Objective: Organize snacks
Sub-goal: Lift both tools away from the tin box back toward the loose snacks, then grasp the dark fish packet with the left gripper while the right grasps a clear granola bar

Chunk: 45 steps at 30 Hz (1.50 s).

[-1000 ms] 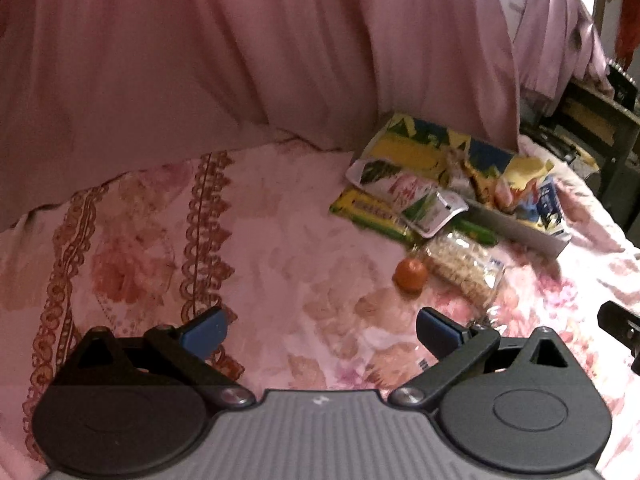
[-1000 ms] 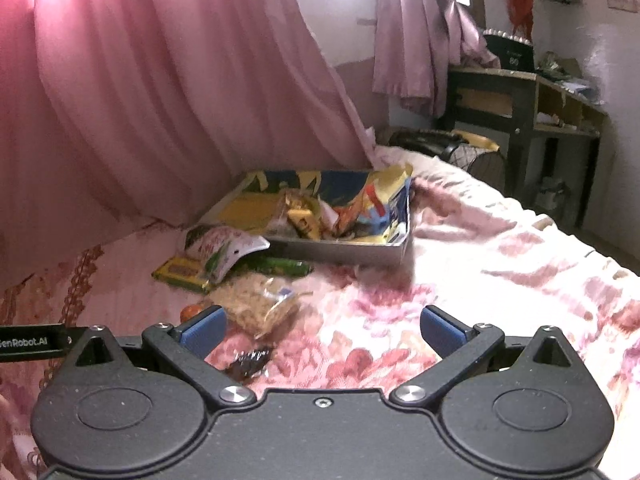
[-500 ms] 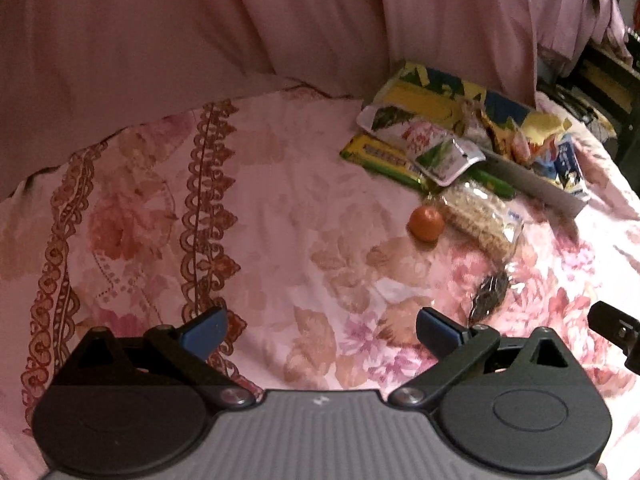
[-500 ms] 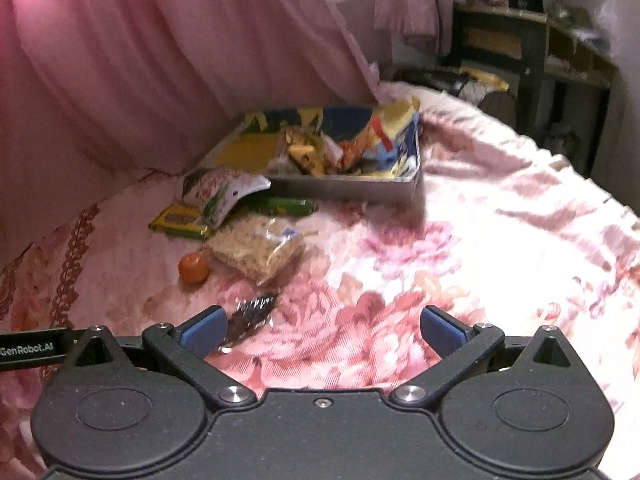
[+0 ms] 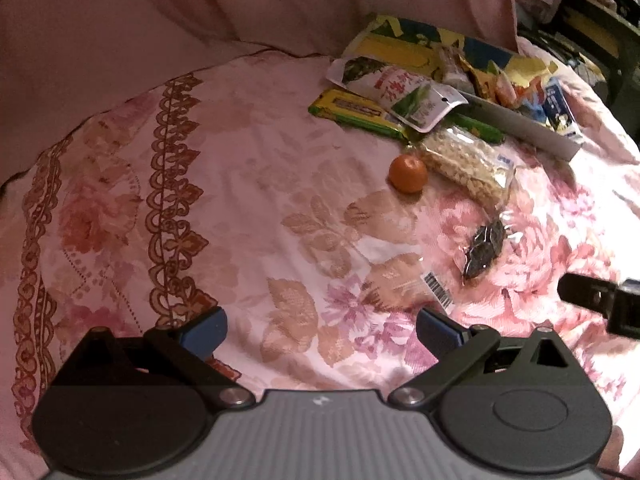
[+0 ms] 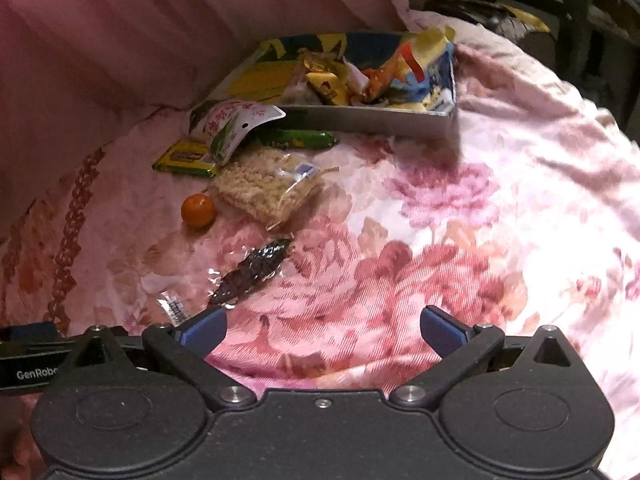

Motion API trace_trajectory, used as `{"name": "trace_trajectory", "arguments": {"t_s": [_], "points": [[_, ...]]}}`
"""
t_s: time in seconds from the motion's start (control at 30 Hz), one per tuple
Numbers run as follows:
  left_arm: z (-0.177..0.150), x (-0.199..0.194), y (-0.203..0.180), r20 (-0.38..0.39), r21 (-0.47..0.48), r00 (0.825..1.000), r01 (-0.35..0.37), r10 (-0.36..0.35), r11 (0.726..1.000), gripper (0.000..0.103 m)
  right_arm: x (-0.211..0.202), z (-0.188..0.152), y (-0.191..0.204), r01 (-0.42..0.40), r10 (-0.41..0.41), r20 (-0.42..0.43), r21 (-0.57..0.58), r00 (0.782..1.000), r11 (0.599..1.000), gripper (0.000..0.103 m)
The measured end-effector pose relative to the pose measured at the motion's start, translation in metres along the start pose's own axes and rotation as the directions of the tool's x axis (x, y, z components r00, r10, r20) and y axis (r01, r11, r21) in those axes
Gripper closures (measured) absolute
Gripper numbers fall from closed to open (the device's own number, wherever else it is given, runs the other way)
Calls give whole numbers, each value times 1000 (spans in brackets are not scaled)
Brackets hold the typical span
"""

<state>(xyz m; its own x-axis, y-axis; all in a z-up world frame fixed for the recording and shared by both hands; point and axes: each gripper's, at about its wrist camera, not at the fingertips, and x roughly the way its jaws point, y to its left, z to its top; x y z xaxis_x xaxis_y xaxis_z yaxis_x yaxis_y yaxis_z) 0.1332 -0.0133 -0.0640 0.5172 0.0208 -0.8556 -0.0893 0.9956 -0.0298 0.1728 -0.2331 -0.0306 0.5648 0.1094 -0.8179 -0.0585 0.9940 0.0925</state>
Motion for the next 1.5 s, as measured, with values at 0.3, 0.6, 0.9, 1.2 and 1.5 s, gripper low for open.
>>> {"name": "trace_trajectory", "arguments": {"t_s": [0.3,0.6,0.9,1.2,1.5], "points": [[6,14,-22,-10,130,998,55,-54,990,0,21,32,-5,58,-50,52,-160,997,985,1],[17,26,-50,6,280,981,186,-196,942,0,62,63,-16,-87,94,25,-204,995,975,1],[17,43,-84,50,552,978,143,-203,821,0,92,81,2,-165,205,57,-402,977,901,1],[29,55,-85,31,572,960,210,-277,793,8,129,92,20,-235,264,-13,-494,965,837,1],[29,60,-85,-16,564,941,287,-337,774,47,138,96,17,-259,267,-43,-435,963,862,20]]}}
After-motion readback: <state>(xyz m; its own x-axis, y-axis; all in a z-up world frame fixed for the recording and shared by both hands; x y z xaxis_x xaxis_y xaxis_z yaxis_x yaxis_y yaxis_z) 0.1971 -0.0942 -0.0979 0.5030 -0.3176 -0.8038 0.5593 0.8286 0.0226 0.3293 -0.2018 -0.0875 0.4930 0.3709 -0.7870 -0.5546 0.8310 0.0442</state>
